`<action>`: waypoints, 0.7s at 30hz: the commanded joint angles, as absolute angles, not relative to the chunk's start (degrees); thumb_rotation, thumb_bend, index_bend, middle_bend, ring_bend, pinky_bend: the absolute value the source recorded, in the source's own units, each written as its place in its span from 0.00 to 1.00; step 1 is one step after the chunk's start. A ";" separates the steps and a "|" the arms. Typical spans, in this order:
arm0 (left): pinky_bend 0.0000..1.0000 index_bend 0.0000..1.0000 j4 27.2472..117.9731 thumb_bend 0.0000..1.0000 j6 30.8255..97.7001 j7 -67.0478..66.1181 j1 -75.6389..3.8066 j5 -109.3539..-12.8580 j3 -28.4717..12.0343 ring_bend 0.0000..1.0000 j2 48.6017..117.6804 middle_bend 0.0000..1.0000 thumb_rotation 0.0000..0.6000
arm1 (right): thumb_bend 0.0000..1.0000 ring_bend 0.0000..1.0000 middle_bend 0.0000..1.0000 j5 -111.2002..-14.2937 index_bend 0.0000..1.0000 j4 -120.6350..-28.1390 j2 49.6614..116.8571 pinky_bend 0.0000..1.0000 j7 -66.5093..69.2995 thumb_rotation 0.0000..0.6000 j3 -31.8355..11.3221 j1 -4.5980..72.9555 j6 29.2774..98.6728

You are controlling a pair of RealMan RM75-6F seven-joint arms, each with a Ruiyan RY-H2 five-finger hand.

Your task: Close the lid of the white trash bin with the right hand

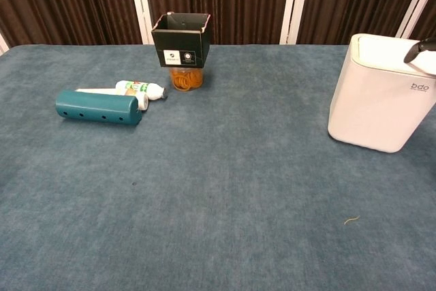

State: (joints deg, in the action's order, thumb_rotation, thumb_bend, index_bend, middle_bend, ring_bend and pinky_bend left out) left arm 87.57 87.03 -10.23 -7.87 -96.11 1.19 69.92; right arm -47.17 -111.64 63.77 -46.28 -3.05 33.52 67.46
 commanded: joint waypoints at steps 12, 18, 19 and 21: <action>0.00 0.00 87.55 0.46 88.08 -10.02 -7.60 -97.00 1.31 0.00 69.90 0.00 1.00 | 0.63 0.51 0.58 -77.35 0.00 -112.54 62.48 0.59 -34.36 1.00 4.66 19.30 86.85; 0.00 0.00 86.97 0.46 90.02 -9.21 -7.22 -98.43 1.34 0.00 70.26 0.00 1.00 | 0.54 0.01 0.04 -90.83 0.00 -99.59 66.89 0.05 -24.07 1.00 11.89 9.74 94.98; 0.00 0.00 86.78 0.46 90.30 -8.92 -7.16 -98.61 1.35 0.00 70.31 0.00 1.00 | 0.53 0.00 0.01 -91.20 0.00 -96.96 67.92 0.01 -21.69 1.00 12.37 8.36 95.85; 0.00 0.00 86.51 0.46 90.70 -8.21 -7.17 -99.10 1.41 0.00 70.32 0.00 1.00 | 0.50 0.00 0.00 -91.62 0.00 -95.86 68.63 0.00 -19.82 1.00 12.80 7.40 95.04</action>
